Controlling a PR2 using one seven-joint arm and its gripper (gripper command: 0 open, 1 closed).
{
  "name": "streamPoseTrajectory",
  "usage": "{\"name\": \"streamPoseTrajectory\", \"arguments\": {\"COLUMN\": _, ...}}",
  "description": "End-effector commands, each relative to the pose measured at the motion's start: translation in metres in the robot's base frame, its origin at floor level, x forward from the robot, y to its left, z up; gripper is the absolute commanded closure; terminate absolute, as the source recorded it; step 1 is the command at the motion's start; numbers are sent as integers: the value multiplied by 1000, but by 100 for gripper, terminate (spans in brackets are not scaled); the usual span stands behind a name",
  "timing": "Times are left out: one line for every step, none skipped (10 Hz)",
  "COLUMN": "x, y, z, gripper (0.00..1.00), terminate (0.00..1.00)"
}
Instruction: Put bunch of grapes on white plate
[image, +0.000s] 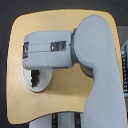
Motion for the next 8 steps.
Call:
{"name": "streamPoseTrajectory", "arguments": {"x": 6, "y": -10, "z": -3, "gripper": 100, "terminate": 0}}
{"name": "streamPoseTrajectory", "arguments": {"x": 6, "y": -12, "z": -2, "gripper": 100, "terminate": 0}}
{"name": "streamPoseTrajectory", "arguments": {"x": 8, "y": -16, "z": -1, "gripper": 100, "terminate": 0}}
{"name": "streamPoseTrajectory", "arguments": {"x": 9, "y": -18, "z": 1, "gripper": 100, "terminate": 0}}
{"name": "streamPoseTrajectory", "arguments": {"x": 11, "y": -19, "z": 2, "gripper": 0, "terminate": 0}}
{"name": "streamPoseTrajectory", "arguments": {"x": 12, "y": -20, "z": 3, "gripper": 0, "terminate": 0}}
{"name": "streamPoseTrajectory", "arguments": {"x": 10, "y": -19, "z": 3, "gripper": 0, "terminate": 0}}
{"name": "streamPoseTrajectory", "arguments": {"x": 9, "y": -20, "z": 2, "gripper": 0, "terminate": 0}}
